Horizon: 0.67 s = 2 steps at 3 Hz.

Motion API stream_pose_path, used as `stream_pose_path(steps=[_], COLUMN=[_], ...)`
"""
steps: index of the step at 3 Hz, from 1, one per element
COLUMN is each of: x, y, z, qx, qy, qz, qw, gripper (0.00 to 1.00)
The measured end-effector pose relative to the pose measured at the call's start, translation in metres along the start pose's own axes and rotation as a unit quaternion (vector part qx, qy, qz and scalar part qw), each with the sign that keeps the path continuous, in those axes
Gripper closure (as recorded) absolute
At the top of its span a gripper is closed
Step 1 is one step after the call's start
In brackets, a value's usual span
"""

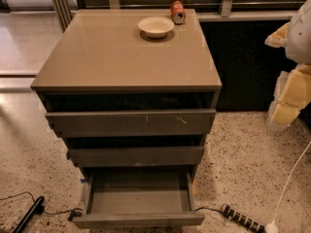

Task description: Close bottom drawer

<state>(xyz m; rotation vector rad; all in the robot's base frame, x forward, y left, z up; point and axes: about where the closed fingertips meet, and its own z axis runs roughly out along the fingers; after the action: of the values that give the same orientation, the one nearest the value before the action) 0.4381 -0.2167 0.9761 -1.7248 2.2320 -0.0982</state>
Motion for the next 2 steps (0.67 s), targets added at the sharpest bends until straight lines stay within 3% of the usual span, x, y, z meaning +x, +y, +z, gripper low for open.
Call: stream_pose_path(steps=[2], x=[0.000], y=[0.008], z=[0.024], qx=[-0.019], qy=[-0.011], qz=[0.006], qw=[0.9997], gripper=[0.00])
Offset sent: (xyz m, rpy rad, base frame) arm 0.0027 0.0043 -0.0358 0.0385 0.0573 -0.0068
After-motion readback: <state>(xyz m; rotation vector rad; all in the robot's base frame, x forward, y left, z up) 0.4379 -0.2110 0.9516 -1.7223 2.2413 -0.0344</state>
